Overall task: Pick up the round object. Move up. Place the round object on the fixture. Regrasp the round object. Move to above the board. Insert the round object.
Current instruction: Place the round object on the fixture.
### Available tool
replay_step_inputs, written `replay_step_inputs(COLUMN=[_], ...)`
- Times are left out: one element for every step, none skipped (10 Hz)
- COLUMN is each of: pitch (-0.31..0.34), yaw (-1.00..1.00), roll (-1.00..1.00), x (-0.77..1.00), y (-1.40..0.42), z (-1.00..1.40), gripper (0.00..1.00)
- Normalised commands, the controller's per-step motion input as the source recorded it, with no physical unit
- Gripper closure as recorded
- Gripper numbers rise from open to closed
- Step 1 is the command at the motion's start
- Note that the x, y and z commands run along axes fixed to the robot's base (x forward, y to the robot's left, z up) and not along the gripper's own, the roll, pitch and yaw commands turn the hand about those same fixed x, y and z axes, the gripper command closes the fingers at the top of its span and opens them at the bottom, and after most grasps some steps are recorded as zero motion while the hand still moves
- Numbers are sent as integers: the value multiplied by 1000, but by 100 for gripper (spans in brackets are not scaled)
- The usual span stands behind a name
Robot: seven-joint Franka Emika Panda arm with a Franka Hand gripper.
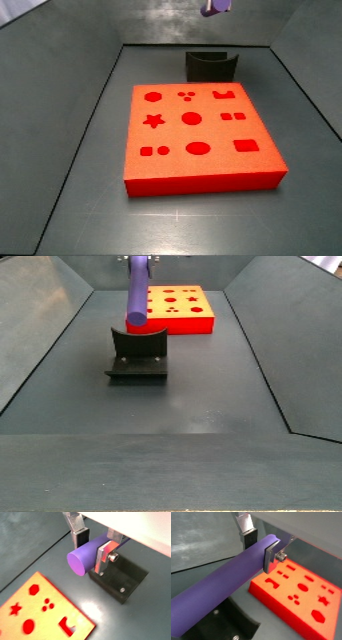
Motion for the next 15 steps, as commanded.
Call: replay_step_inputs(pitch=[49,58,86,97,114,128,129,119,97,76,38,11,-13,-31,-61], yaw=[-17,-23,-38,-47,-70,-94,-125,-135,-148,-152,-152,-170,-157,-143,-112], roll=[-1000,-1000,-1000,-1000,-1000,-1000,-891,-769,-519,-347,-221,-122,-102,-97,-81], x=[58,71,85,86,86,81,79,79,83,81,69,91,99,111,116], y=[30,31,38,38,43,42,43,45,45,41,32,27,27,29,32], z=[-21,-24,-19,-17,-22,-22,-18,-21,-23,-18,-7,-1000,-1000,-1000,-1000], gripper=[100,100,100,100,100,100,100,100,100,100,100,100,100,100,100])
